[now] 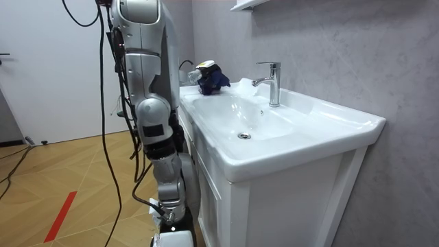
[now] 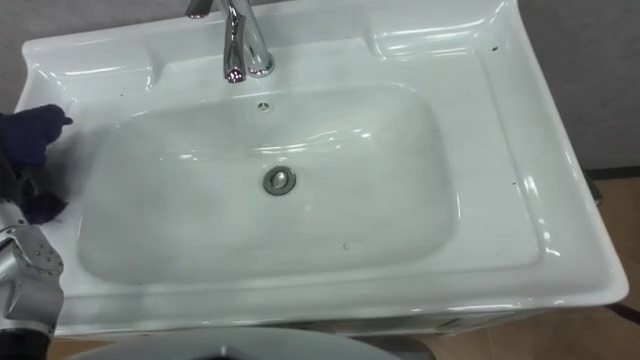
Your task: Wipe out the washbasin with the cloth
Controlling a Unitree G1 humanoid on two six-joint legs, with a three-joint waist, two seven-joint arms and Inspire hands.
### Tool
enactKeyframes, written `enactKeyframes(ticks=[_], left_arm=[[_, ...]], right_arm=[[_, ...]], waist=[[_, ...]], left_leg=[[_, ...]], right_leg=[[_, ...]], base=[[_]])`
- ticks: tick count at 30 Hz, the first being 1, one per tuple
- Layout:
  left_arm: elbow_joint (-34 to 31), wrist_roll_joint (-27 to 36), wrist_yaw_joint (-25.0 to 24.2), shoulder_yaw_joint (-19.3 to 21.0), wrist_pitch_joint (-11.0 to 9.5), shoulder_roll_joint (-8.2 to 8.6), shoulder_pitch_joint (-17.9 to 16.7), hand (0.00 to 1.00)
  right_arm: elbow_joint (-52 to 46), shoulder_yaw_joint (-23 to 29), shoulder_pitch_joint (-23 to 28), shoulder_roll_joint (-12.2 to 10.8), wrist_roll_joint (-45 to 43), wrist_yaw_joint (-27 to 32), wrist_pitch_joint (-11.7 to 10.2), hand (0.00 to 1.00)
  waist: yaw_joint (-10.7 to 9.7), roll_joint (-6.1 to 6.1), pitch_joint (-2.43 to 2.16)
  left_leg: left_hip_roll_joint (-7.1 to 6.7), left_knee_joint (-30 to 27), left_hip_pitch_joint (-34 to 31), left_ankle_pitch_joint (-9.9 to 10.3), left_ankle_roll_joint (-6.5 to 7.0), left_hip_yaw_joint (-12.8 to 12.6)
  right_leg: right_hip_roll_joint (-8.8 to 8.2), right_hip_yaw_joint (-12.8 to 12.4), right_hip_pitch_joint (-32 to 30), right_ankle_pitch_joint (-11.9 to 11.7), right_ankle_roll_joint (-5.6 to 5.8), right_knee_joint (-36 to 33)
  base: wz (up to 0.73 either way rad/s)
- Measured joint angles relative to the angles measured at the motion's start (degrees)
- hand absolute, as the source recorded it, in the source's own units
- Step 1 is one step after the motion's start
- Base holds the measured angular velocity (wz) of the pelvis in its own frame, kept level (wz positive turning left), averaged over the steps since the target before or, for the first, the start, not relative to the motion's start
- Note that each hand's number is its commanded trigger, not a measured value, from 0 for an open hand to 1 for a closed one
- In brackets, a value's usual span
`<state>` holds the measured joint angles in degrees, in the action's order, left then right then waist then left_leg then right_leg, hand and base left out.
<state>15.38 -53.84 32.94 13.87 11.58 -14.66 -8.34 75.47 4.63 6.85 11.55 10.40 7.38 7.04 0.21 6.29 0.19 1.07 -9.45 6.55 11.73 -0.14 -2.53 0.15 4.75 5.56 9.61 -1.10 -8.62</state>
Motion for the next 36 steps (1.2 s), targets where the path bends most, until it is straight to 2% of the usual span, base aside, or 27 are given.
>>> enactKeyframes(ticks=[4,5,6,9,12,23,28,31,34,36], left_arm=[[-0.28,-2.28,1.83,0.45,-0.61,-0.03,0.00,0.00],[-0.38,-2.89,2.39,0.71,-0.81,-0.26,0.00,0.00],[-0.78,-3.36,2.78,0.72,-1.06,-0.77,0.00,0.00],[-3.30,-3.50,4.08,0.75,-1.26,-2.22,0.00,0.00],[-5.13,-4.34,5.90,2.23,-1.79,-2.93,0.02,0.00],[-5.42,-4.63,6.98,3.69,-2.20,-3.09,0.05,0.00],[-5.41,-3.98,7.00,4.01,-2.30,-3.08,0.05,0.00],[-5.48,0.61,6.98,4.01,-3.10,-3.07,0.07,0.00],[-8.71,7.18,7.06,4.06,-3.89,-3.06,0.27,0.00],[-10.82,12.48,8.24,5.10,-5.21,-3.06,0.57,0.00]], right_arm=[[0.37,-0.03,0.06,0.31,-1.84,0.11,-0.05,0.00],[0.62,-0.07,-0.01,0.52,-1.84,0.09,-0.02,0.00],[0.61,-0.10,0.00,0.66,-1.84,0.01,-0.03,0.00],[0.87,-0.13,0.16,0.73,-1.86,-0.12,0.00,0.00],[0.92,-0.17,0.08,0.75,-1.83,-0.30,0.00,0.00],[1.17,-1.10,-0.06,0.73,-1.67,-1.32,0.01,0.00],[0.86,-1.14,-0.03,0.75,-1.49,-1.25,0.02,0.00],[0.76,-1.12,0.09,0.74,-1.92,-1.14,-0.14,0.00],[0.66,-1.05,-0.06,0.72,-1.82,-0.85,-0.91,0.00],[0.21,-0.88,-0.15,0.74,-1.83,0.14,-1.18,0.00]], waist=[[0.14,0.52,-0.07],[0.18,0.76,-0.23],[0.21,0.92,-0.38],[0.25,0.99,-0.43],[0.30,1.03,-0.45],[0.30,0.57,-0.15],[0.18,0.68,-0.27],[-0.07,0.74,-0.45],[0.00,0.32,-0.29],[0.21,0.21,-0.31]], left_leg=[[0.00,0.05,-0.08,0.00,0.00,-0.10],[0.00,0.07,-0.20,0.00,0.00,-0.10],[0.00,0.07,-0.35,0.00,0.00,-0.10],[0.00,0.06,-0.37,0.00,0.00,-0.11],[-0.01,0.08,-0.15,0.00,0.00,-0.43],[-0.01,0.12,0.02,0.00,0.00,-0.45],[-0.02,0.11,-0.20,0.00,0.00,-0.43],[-0.03,0.12,-0.14,0.00,0.00,-0.26],[-0.02,0.11,-0.26,0.00,0.00,-0.15],[-0.04,0.11,-0.28,0.00,0.00,-0.22]], right_leg=[[0.02,-0.01,-0.22,0.00,0.00,-0.02],[0.02,-0.02,-0.35,0.00,0.00,-0.04],[0.02,-0.03,-0.49,0.00,0.00,-0.05],[0.03,-0.11,-0.54,0.00,0.00,-0.03],[0.03,-0.42,-0.54,0.00,0.00,-0.04],[0.05,-0.87,-0.56,0.02,0.03,-0.02],[0.03,-0.77,-0.77,0.03,0.05,-0.02],[-0.06,-0.11,-0.51,0.03,0.04,0.00],[-0.04,0.09,-0.54,0.03,0.03,-0.03],[-0.10,0.08,-0.58,0.06,0.03,-0.06]], base=[[-0.01],[0.00],[0.00],[0.00],[-0.07],[-0.02],[0.00],[0.05],[0.05],[0.00]])
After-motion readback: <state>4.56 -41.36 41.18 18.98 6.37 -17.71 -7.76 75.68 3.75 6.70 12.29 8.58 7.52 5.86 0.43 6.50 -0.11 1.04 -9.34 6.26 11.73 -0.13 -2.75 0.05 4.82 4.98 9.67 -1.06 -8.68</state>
